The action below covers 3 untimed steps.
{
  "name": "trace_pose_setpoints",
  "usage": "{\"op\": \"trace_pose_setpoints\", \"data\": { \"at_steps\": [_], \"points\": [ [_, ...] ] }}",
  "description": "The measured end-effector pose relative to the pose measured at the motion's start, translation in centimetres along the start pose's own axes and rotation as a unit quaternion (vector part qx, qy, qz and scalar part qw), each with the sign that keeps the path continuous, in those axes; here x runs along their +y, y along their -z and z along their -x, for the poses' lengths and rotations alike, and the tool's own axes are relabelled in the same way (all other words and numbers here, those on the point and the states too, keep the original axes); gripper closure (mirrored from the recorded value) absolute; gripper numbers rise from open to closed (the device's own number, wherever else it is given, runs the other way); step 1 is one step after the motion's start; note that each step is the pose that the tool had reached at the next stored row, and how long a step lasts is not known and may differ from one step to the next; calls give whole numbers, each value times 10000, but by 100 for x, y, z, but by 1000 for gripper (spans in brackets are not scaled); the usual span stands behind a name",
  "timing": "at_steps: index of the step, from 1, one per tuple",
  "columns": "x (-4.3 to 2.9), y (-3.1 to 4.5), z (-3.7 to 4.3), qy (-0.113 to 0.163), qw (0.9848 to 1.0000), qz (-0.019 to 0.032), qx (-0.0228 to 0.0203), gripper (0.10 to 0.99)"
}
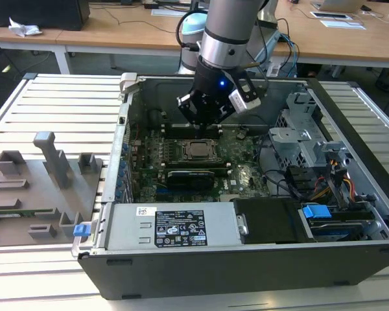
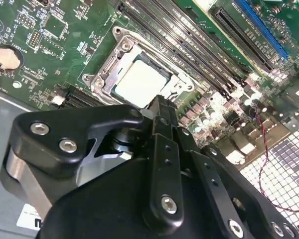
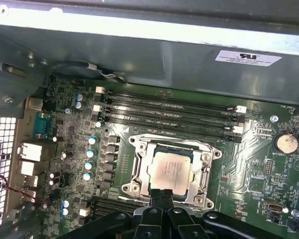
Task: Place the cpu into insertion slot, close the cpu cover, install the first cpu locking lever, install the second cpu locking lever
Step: 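Install the second cpu locking lever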
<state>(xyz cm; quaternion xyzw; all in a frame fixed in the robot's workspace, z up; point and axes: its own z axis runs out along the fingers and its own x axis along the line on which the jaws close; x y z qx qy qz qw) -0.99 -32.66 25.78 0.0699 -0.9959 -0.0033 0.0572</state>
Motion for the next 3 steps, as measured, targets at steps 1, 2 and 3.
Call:
{"op": "trace_pose_setpoints", "data": {
  "at_steps": [1,2,3],
  "points": [
    [0,1,0,0,10000,0,0,980],
    [0,1,0,0,10000,0,0,980],
    [0,1,0,0,10000,0,0,980]
  ]
}}
